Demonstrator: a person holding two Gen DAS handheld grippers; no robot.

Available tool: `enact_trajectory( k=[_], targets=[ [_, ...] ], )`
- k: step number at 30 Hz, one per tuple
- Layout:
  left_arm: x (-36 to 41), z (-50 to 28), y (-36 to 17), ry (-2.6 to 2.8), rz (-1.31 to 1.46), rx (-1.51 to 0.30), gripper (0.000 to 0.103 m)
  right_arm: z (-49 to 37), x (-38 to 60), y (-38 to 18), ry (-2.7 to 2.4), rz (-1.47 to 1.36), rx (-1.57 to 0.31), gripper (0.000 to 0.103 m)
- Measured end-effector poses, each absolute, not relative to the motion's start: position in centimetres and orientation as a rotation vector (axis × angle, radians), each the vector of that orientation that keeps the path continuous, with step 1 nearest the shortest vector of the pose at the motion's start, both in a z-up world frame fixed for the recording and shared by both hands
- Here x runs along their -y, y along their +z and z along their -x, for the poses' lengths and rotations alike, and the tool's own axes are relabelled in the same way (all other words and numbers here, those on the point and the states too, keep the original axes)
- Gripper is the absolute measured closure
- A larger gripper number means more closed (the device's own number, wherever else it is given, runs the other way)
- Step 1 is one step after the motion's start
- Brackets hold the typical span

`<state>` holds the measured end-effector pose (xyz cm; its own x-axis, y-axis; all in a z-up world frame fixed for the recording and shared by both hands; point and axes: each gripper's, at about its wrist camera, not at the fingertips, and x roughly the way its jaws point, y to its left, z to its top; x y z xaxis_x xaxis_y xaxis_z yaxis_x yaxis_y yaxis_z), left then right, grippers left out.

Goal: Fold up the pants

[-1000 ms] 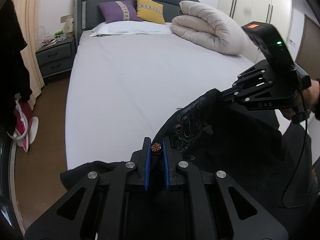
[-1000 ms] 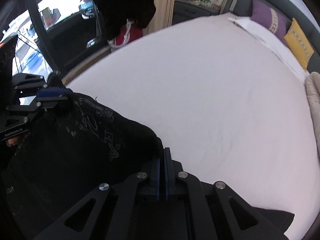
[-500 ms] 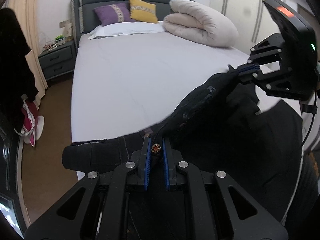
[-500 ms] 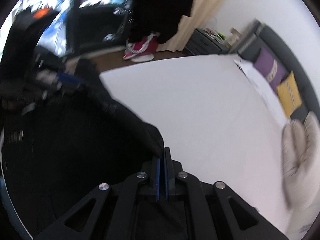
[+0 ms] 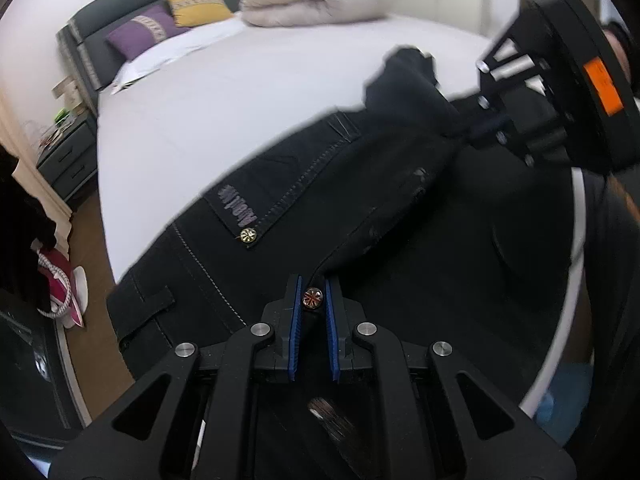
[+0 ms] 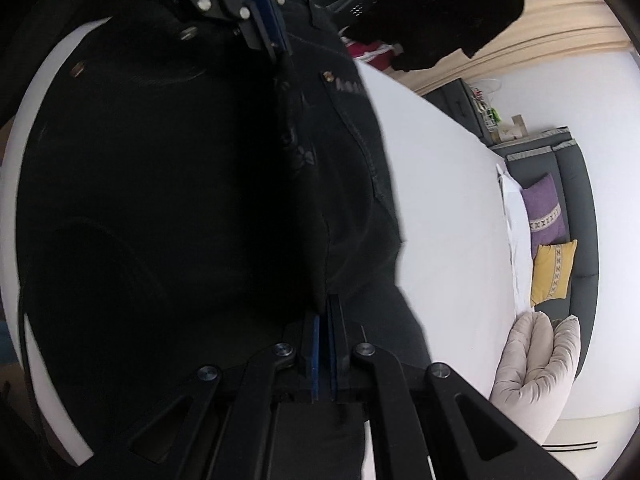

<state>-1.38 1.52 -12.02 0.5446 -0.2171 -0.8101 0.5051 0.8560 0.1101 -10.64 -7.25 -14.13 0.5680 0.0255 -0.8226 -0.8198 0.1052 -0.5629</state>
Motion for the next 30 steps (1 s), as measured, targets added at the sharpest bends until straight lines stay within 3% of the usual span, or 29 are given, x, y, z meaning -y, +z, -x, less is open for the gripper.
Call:
enact_trajectory(
  k=[14,30],
  targets=[
    [2.7,10.3,-13.4,-0.551,-0.461,-0.95,0.093,18.1,8.2,-14.7,0.777,1.421,-0.766,0.099],
    [3.0,11.7,-10.6,-0.643,-0.505,-0.966,0.093,19.0,7.1,-14.2,0.756,1.465,-0.769,0.099]
  ],
)
